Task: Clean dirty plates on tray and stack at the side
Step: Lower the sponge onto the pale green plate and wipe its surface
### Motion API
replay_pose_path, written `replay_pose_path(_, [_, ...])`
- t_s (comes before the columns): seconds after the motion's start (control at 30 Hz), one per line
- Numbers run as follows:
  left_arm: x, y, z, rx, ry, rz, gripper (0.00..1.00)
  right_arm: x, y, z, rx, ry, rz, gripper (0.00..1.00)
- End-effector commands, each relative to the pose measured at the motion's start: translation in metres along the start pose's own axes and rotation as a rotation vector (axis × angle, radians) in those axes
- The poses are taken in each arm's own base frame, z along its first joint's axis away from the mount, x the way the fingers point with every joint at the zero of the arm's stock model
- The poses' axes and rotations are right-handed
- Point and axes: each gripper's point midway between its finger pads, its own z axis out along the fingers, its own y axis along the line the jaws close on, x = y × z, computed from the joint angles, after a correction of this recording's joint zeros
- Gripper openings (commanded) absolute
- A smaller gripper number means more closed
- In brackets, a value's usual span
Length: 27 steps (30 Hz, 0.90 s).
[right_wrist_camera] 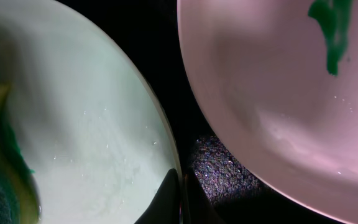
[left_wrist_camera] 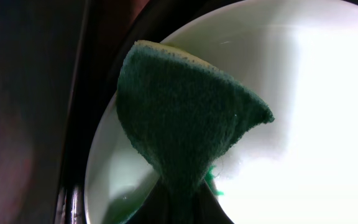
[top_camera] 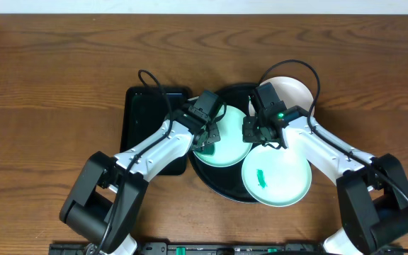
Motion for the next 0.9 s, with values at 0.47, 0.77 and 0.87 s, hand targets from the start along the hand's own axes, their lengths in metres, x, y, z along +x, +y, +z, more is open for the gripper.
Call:
replay_pose_path(0.47, [0.0014, 0.0094, 0.0099, -0.045, -0.001, 0.026, 0.08, -0.0021, 0.0035, -0.0035, -0.014, -0.012, 0.011, 0.01])
replay_pose_path(0.77, [0.0004, 0.0103, 0.0101, -0.051, -0.006, 0.051, 0.08, -0.0021, 0.0035, -0.0035, -0.014, -0.012, 0.010, 0.01])
replay_pose_path(0.87, [-0.0012, 0.0120, 0.0100, -0.061, -0.015, 0.052, 0.08, -0.0021, 0.0035, -0.0035, -0.014, -0.012, 0.010, 0.01])
